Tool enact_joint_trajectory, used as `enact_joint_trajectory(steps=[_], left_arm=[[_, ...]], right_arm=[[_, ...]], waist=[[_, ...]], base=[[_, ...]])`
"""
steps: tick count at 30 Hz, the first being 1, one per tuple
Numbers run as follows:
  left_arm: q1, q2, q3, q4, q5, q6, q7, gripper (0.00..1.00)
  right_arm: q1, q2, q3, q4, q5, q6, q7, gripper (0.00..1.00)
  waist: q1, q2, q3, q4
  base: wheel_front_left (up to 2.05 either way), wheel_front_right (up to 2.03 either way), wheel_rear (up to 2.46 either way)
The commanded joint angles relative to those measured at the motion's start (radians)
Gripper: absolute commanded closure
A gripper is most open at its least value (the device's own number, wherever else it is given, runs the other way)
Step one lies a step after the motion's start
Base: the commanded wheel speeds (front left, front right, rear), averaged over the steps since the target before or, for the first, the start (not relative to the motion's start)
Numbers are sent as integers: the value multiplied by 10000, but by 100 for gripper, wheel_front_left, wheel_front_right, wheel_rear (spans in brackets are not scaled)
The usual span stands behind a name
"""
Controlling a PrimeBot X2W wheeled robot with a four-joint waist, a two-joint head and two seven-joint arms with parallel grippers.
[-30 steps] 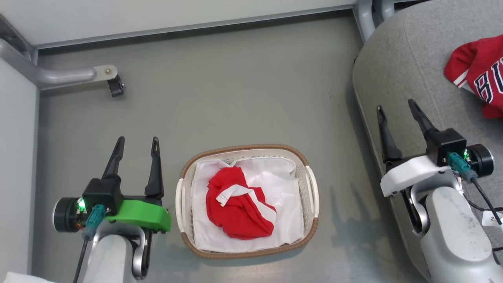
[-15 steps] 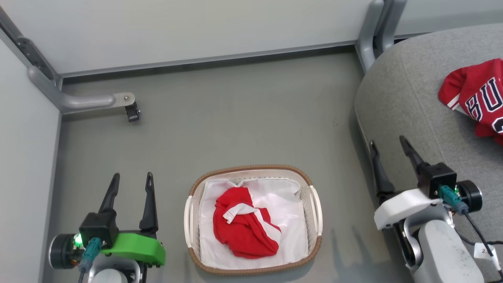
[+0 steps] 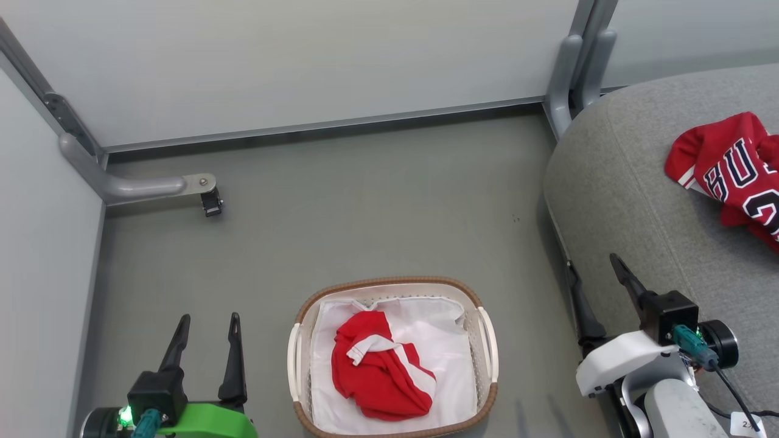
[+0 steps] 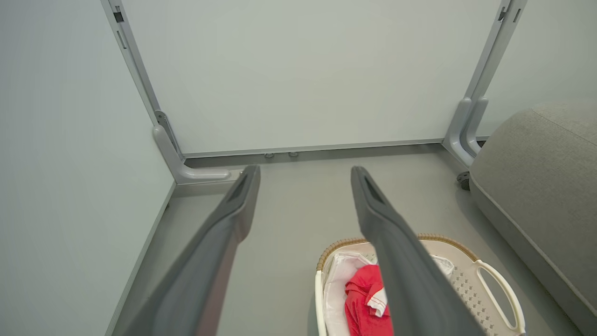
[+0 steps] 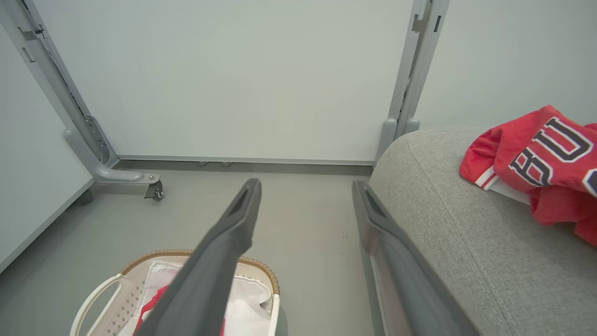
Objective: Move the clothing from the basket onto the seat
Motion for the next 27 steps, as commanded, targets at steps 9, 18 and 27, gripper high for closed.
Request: enact_joint_trajectory(steps=[9,18,27], left_arm=[[-48,18,-59,-24,-27,3,3,0],[-690,20,-532,581,-229,-29,3,0],[-1600,28,-1011,1092,-294,19,3,0]], right_arm=[[-99,-32,31,-70,161,-14,-22,0],[-718,-33,159,-337,243,-14,-22,0],[-1554,-29,389,-850,431,-14,-22,0]], waist=[[1,0,182,-98],[1,0,918,-392],[1,0,2076,-786]], base=[[0,0,0],[0,0,0],[0,0,0]])
